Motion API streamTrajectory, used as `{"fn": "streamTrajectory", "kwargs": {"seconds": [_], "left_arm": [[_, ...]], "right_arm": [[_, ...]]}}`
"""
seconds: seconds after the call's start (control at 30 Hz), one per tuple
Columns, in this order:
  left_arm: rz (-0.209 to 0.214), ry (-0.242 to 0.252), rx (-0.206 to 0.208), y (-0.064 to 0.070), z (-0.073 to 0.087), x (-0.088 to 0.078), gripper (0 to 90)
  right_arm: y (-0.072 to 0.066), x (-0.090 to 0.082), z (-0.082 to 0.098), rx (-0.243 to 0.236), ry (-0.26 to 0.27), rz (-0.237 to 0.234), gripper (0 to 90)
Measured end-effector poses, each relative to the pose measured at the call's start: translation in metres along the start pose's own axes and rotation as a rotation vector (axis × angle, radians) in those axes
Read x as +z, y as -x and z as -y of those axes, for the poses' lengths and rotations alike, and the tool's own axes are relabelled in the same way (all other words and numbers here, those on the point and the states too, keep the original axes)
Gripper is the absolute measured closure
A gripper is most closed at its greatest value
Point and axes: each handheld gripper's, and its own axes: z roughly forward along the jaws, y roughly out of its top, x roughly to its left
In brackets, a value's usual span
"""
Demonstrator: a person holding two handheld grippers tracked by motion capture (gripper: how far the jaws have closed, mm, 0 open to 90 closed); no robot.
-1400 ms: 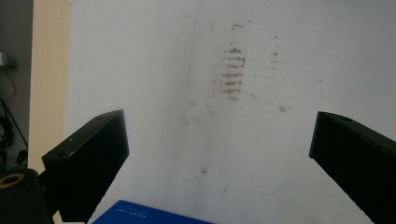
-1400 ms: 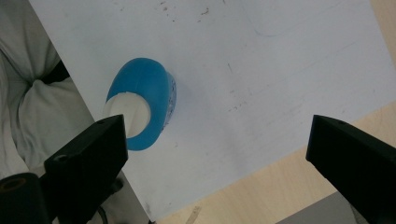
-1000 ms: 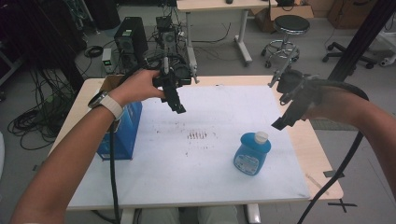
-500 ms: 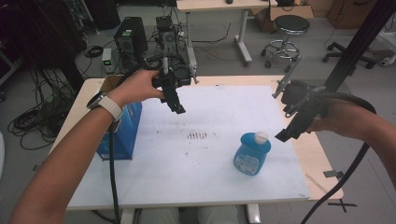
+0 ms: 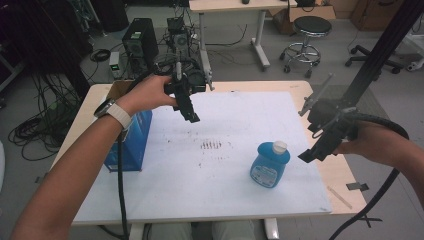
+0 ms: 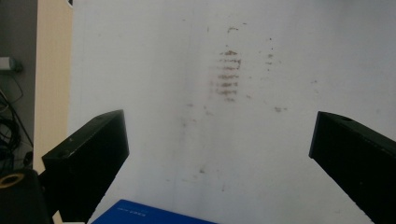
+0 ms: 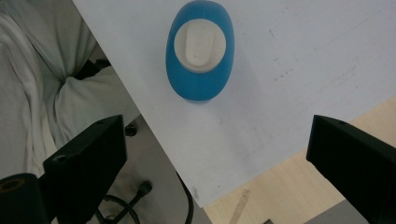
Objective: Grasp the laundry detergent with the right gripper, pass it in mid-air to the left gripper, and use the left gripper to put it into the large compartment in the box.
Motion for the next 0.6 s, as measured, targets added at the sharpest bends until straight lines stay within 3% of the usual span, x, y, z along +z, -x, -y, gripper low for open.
{"fn": "streamTrajectory", "kwargs": {"seconds": [0.6], "left_arm": [[-0.001, -0.001, -0.009, -0.001, 0.001, -0.001, 5.2]], "right_arm": [[-0.001, 0.026, 0.028, 0.067, 0.037, -0.036, 4.9]]}}
